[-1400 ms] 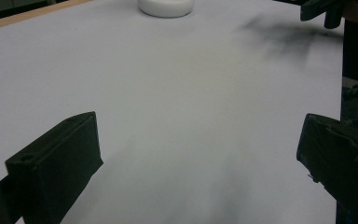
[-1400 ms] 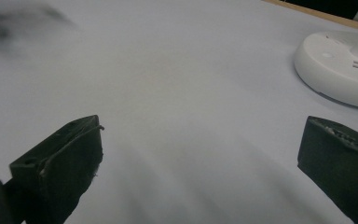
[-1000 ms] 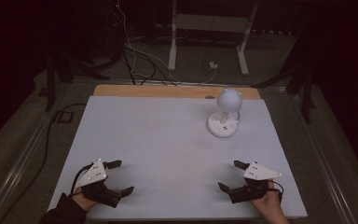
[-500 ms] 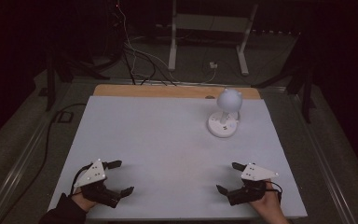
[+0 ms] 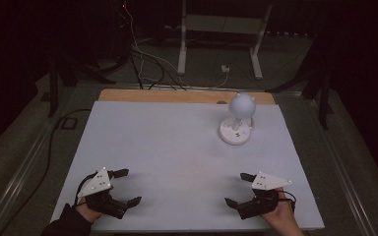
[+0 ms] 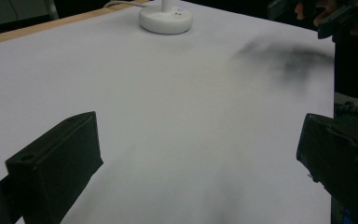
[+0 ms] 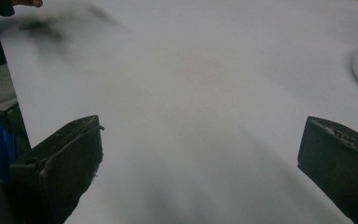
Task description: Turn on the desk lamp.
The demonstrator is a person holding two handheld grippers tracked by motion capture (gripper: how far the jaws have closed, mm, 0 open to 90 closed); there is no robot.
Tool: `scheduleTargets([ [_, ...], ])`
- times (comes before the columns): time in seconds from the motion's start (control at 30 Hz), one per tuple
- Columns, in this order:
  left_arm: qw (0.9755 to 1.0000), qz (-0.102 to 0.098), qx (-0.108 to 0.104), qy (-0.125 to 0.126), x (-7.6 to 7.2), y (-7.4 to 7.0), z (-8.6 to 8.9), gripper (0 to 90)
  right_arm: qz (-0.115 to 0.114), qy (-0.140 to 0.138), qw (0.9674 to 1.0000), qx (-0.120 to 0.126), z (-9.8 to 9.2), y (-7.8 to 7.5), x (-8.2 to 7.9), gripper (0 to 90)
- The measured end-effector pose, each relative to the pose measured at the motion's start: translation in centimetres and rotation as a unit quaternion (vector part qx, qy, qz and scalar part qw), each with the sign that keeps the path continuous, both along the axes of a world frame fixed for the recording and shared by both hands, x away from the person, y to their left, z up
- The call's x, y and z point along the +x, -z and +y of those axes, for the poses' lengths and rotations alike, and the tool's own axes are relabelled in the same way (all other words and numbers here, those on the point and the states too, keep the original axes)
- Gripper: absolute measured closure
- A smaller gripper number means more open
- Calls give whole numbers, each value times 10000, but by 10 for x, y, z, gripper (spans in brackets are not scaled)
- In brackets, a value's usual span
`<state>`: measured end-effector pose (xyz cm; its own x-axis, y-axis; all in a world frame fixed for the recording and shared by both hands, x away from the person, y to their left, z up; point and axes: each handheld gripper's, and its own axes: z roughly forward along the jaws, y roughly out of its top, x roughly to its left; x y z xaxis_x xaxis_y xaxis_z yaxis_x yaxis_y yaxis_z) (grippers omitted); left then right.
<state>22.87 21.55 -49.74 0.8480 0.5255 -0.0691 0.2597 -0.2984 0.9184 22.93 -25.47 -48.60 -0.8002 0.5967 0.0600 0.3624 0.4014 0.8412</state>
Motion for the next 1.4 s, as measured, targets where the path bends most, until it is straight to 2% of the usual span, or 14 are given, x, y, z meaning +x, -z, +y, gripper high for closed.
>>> scheduleTargets([
  [0.13, 10000, 12, -4, 15, 0, 0, 0, 2, -52, -24, 10000, 13, 3, -4, 0, 0],
  [0.3, 10000, -11, -23, 10, 0, 0, -1, 2, -52, -27, 9999, 149, 6, -11, 3, 0],
  [0.53, 10000, -15, -32, 0, -1, 0, 0, 2, -105, 88, 9995, 279, 5, -21, 9, 0],
  [0.83, 10000, -5, -73, 8, 0, 0, 0, 2, -206, 199, 9991, 316, 5, -31, 18, 0],
  [1.0, 10000, -3, -80, 20, 0, 0, 0, 2, -178, 227, 9990, 355, 8, -35, 22, 0],
  [1.27, 10000, 5, -79, 16, 0, 0, 1, 2, -314, 440, 9976, 435, 7, -44, 32, 0],
  [1.4, 10000, 8, -94, 21, -1, -1, 0, 2, -401, 541, 9970, 380, 7, -48, 37, 0],
])
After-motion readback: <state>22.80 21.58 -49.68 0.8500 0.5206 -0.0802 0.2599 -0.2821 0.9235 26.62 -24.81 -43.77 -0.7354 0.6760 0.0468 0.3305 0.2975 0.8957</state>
